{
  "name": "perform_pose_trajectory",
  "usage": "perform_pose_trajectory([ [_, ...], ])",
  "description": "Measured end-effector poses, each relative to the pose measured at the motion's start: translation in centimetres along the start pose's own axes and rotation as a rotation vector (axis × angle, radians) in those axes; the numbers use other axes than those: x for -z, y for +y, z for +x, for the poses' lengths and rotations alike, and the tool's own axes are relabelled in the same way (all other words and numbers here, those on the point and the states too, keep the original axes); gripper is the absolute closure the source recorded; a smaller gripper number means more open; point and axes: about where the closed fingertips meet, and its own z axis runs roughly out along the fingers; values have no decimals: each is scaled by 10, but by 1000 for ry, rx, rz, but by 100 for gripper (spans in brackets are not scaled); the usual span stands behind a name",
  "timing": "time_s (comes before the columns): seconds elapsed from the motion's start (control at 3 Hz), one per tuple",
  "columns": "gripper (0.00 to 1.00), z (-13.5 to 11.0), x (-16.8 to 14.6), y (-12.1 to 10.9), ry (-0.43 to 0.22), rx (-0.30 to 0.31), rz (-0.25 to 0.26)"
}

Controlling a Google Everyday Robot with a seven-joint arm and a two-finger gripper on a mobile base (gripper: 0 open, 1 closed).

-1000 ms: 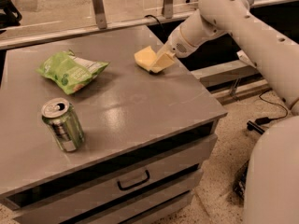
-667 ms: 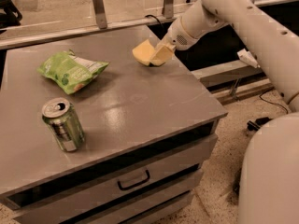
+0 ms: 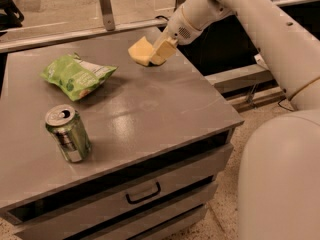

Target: Move sponge near green rice chip bag

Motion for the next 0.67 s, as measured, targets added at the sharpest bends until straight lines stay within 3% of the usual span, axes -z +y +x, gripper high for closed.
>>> perform_pose_trajectory([
  [0.33, 100, -20, -10, 4, -15, 43, -36],
  [0.67, 82, -42, -25, 9, -20, 109, -77],
])
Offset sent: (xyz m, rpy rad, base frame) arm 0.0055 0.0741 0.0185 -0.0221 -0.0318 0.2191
